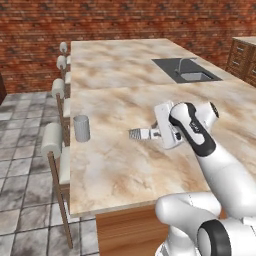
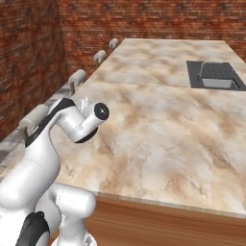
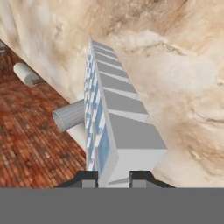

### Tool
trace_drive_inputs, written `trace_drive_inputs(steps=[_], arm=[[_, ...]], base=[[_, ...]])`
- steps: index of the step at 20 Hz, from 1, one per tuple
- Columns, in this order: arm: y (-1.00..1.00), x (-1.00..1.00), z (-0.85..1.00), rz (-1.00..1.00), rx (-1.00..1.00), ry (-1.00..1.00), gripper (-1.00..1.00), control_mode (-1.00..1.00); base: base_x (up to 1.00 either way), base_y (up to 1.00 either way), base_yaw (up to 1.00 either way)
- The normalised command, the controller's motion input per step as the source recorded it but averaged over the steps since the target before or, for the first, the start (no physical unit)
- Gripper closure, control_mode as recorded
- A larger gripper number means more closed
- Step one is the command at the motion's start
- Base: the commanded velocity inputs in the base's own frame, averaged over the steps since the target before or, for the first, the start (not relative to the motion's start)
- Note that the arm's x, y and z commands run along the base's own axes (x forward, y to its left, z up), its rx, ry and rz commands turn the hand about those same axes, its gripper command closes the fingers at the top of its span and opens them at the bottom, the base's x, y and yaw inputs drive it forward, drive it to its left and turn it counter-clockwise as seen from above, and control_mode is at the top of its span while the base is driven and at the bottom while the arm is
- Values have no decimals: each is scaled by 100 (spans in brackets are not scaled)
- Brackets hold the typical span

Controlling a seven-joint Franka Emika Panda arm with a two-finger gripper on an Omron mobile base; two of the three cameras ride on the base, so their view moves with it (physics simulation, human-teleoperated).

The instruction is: Open the freezer door, pick up the ice cube tray from the freezer, and place it on the dining counter.

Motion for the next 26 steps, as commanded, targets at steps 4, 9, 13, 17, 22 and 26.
trace_drive_inputs(steps=[4, 9, 13, 17, 22, 26], arm=[[14, 67, -27, 0, 0, 6, 100, -100], [6, 73, -39, 0, 0, 9, 100, -100], [1, 56, -47, 0, 0, 6, 100, -100], [0, 25, -64, 0, 0, -8, 100, -100], [0, 3, -48, 0, 0, -26, 100, -100], [0, 0, -36, 0, 0, -29, 100, -100]], base=[[0, 0, 0], [0, 0, 0], [0, 0, 0], [0, 0, 0], [0, 0, 0], [0, 0, 0]])
